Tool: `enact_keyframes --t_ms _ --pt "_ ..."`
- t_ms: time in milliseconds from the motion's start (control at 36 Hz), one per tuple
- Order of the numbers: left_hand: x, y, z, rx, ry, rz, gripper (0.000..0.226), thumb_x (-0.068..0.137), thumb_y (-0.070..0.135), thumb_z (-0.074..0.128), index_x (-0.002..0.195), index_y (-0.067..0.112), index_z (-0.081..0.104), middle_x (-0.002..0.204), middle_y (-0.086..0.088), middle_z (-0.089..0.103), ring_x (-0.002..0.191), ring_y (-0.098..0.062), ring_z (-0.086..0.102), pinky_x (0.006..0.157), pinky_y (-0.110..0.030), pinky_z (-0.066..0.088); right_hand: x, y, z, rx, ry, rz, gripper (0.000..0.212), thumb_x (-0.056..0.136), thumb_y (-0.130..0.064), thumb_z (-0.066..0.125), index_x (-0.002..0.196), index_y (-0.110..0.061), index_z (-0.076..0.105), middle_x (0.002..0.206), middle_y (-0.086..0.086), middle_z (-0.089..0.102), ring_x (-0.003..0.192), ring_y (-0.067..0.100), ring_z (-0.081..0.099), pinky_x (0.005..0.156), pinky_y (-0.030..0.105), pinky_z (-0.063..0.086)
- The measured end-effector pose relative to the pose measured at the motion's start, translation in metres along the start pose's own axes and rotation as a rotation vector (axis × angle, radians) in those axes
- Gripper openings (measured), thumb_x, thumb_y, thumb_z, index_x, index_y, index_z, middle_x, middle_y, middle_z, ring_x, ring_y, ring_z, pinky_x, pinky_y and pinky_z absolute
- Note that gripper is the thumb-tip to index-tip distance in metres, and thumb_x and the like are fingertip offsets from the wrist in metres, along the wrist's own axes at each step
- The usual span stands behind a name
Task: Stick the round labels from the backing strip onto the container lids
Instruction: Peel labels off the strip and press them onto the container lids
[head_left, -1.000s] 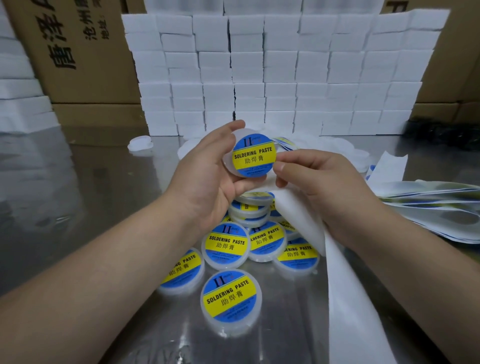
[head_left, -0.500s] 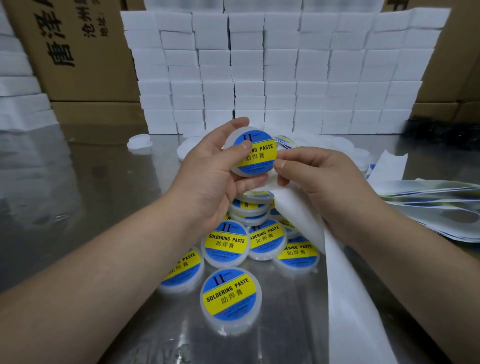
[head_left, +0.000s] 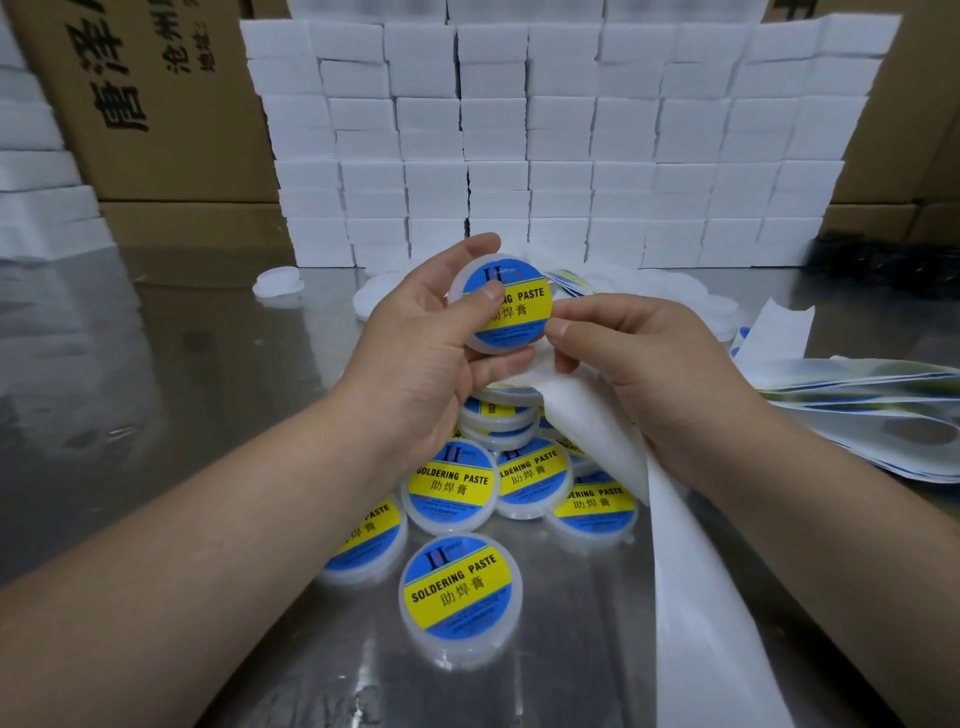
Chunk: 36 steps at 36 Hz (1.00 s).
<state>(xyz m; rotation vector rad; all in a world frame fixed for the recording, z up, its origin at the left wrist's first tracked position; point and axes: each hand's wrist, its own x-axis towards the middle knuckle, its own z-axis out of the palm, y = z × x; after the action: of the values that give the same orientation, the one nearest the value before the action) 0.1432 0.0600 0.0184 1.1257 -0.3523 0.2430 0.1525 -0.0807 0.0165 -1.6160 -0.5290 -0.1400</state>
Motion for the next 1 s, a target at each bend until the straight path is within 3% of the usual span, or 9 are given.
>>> enact_keyframes --t_ms 389,556,861,1000 --pt "-0.0011 0.0004 0.001 0.041 0.002 0.007 0.024 0.092 0.005 0.049 0.102 0.024 0.059 0.091 -0.001 0.067 0.072 -0.015 0.069 0.06 -0.026 0.057 0.0013 0.0027 -0.0007 0.006 0.013 0.0 0.015 0.08 -0.016 0.064 0.071 -0.024 0.072 0.053 -0.01 0.058 0.058 0.005 0.052 0.064 0.019 0.043" --pt "-0.0016 -0.0004 0.0013 0.064 0.008 0.006 0.025 0.092 0.004 0.048 0.102 0.024 0.059 0.091 -0.001 0.067 0.073 -0.015 0.068 0.06 -0.027 0.057 0.0005 0.0025 -0.0017 0.006 -0.007 -0.008 0.017 0.081 -0.015 0.063 0.071 -0.026 0.073 0.053 -0.011 0.058 0.056 0.003 0.051 0.058 0.01 0.042" --pt "-0.0034 0.0008 0.0034 0.125 0.037 0.028 0.028 0.092 0.002 0.048 0.1 0.026 0.06 0.095 -0.002 0.066 0.075 -0.015 0.068 0.059 -0.026 0.056 0.0003 0.0024 -0.0003 -0.022 -0.001 0.002 0.02 0.081 -0.018 0.064 0.068 -0.029 0.074 0.054 -0.01 0.059 0.059 0.004 0.053 0.068 0.023 0.043" --pt "-0.0049 0.0007 0.0036 0.195 0.057 0.072 0.03 0.093 0.003 0.047 0.098 0.029 0.06 0.097 -0.001 0.065 0.076 -0.014 0.068 0.06 -0.024 0.055 -0.0002 0.0016 0.0005 -0.055 -0.019 -0.007 0.027 0.082 -0.019 0.063 0.066 -0.038 0.073 0.054 -0.011 0.058 0.058 0.002 0.052 0.066 0.021 0.042"
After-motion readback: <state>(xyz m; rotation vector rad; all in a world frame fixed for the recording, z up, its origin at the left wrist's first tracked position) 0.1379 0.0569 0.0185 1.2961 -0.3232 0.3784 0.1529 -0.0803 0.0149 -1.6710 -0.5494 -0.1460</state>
